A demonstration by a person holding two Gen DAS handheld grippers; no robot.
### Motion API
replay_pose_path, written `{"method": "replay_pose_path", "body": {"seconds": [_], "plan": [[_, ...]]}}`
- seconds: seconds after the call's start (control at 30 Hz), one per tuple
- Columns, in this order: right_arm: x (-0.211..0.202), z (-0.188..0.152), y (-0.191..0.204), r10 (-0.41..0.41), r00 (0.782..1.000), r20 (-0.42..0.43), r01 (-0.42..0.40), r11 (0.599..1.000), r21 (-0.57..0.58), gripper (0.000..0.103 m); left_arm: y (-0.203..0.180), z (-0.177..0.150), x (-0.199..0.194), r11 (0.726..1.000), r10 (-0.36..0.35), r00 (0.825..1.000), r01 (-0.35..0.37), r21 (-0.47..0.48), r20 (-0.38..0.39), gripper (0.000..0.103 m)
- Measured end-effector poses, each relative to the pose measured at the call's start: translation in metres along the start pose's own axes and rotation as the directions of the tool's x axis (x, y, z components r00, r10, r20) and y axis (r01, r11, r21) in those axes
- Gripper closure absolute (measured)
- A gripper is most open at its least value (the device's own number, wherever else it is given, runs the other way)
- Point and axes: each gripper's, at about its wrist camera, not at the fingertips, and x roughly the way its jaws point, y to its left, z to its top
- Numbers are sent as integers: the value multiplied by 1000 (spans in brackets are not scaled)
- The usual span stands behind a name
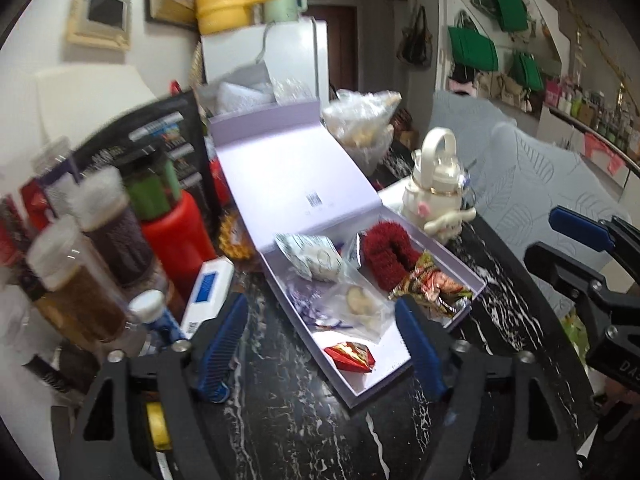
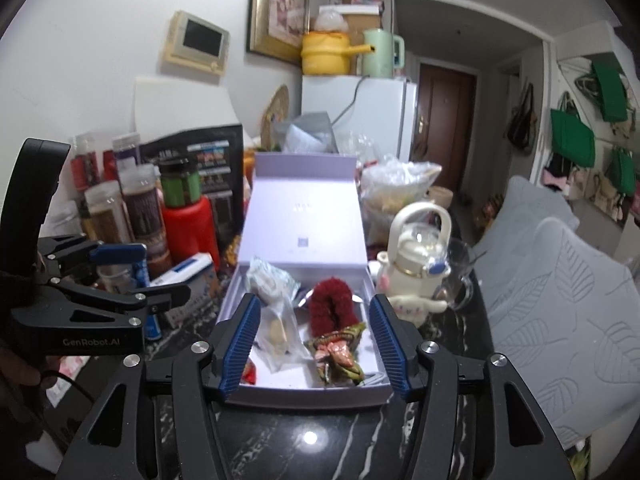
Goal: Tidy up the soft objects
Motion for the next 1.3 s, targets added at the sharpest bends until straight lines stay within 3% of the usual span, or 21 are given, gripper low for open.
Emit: {"method": "replay_pose_path", "body": {"seconds": [0.27, 0.33, 0.43, 0.6, 1.3], "plan": [[-37, 3, 11, 0, 997, 73, 0, 1000, -12, 25, 0, 0, -41, 1000, 15, 995, -15, -4, 94, 22], [-45, 1, 13, -7, 996, 88, 9, 1000, -17, 16, 0, -2, -52, 1000, 13, 993, -12, -6, 115, 16], [-53, -3, 15, -34, 994, 106, 35, 999, -6, 14, -2, -6, -65, 999, 36, 988, -34, -12, 153, 1], [-56, -13, 15, -55, 994, 93, 52, 998, 34, 10, -4, -16, -78, 997, 72, 976, -69, -20, 206, 1], [-28, -76, 1, -86, 993, -85, 97, 987, 131, 10, -14, -65, -34, 998, -11, 998, 15, -56, 62, 1]]}}
